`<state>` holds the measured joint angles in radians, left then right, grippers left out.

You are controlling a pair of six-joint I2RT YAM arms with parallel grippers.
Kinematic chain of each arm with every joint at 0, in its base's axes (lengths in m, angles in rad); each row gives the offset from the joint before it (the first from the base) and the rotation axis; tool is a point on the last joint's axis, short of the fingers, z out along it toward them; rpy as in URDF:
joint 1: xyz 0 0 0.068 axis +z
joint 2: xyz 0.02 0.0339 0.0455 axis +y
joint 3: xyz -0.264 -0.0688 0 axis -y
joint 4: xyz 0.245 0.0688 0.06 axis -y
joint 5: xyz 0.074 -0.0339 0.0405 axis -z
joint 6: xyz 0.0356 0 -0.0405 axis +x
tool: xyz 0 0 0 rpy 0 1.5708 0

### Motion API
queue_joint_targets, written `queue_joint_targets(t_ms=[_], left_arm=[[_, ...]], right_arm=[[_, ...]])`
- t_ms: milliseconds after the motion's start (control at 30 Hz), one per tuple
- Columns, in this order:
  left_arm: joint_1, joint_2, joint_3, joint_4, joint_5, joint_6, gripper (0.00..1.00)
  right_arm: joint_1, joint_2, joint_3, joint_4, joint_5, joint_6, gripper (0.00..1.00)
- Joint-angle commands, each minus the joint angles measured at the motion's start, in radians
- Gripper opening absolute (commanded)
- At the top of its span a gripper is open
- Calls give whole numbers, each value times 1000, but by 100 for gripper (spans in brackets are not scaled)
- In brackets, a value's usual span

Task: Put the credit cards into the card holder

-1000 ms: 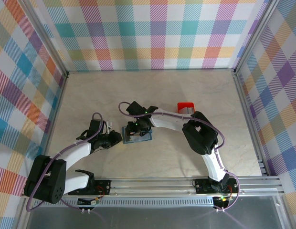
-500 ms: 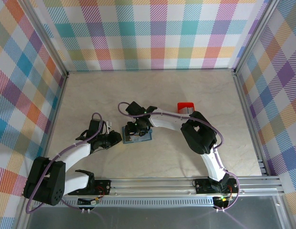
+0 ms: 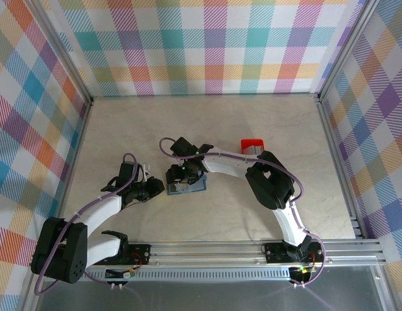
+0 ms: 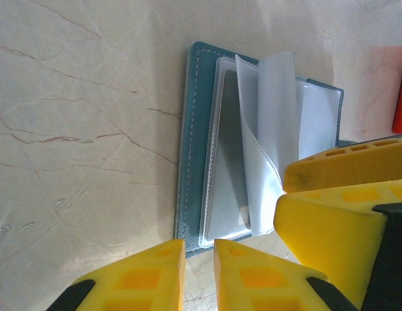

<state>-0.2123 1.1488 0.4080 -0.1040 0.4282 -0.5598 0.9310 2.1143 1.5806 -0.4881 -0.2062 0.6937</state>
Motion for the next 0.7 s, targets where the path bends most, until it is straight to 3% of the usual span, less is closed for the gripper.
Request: queue_joint_targets(t_ms=[0,667], left_arm=[[19,-13,-5,-22,9,8,19],[24,-21,-3,-42,-3,6,19]], right_arm=[[6,9,2,17,-28,-6,52],[6,-4,-19,48,-36,6,56]])
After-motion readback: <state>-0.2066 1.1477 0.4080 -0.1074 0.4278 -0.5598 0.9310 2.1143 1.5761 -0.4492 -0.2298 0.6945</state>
